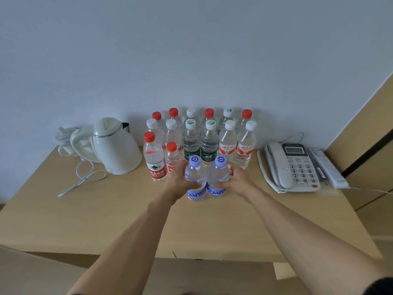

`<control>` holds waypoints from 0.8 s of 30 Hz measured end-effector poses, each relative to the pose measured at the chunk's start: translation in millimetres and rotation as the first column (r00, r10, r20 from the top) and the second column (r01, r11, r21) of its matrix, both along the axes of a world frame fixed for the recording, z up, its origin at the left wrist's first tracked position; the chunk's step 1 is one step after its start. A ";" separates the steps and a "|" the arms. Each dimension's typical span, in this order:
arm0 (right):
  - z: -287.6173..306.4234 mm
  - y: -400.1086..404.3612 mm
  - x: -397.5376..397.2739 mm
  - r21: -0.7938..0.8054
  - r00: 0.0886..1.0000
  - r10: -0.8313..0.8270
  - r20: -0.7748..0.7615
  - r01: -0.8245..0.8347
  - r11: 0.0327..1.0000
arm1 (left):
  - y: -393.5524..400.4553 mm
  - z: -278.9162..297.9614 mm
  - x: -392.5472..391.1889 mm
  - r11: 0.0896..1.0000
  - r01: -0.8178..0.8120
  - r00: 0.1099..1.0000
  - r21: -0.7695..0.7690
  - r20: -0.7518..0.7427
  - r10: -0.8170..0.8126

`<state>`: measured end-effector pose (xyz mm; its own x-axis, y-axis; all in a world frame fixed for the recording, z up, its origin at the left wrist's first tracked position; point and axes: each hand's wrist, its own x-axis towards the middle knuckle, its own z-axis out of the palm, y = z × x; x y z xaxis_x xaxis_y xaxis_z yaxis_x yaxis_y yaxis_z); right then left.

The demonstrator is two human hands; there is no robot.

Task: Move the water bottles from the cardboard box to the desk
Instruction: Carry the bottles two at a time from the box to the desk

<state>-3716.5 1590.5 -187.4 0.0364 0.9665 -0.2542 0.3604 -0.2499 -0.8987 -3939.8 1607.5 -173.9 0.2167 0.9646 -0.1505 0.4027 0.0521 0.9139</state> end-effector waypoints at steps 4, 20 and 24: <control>-0.2 -2.5 0.4 -0.007 1.000 0.027 -0.005 -0.027 1.000 | -0.8 -3.3 1.1 1.000 0.004 0.999 0.020 -0.043 -0.003; 23.4 3.9 4.3 0.261 0.967 0.017 0.256 -0.086 0.962 | 8.8 50.2 -1.1 0.870 0.257 0.842 0.420 -0.539 0.011; 23.3 -1.1 1.7 0.300 0.946 -0.031 0.322 -0.071 0.951 | 18.2 60.0 9.4 0.860 0.351 0.734 0.370 -0.680 -0.007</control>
<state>-3714.8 1589.4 -164.1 0.0463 0.9962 0.0733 0.6427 0.0264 -0.7657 -3930.4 1625.7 -113.9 0.4103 0.9048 0.1142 0.8454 -0.4243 0.3245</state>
